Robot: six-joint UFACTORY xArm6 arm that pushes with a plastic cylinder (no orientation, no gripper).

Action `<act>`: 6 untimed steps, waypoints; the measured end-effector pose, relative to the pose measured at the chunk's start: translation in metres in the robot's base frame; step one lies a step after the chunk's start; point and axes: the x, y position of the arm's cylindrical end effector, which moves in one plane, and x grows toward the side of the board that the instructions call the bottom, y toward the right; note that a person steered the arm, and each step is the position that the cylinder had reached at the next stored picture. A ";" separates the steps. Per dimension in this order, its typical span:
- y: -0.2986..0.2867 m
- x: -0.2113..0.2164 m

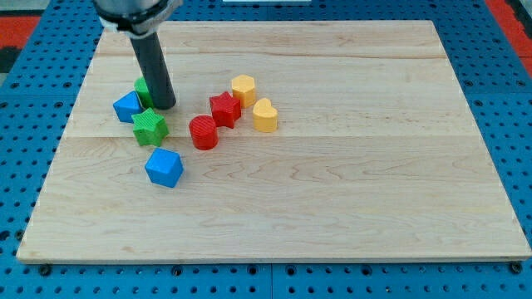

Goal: Move the yellow hexagon green and blue blocks in different directions

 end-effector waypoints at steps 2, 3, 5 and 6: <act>0.002 -0.022; 0.043 -0.027; 0.100 -0.027; 0.086 -0.035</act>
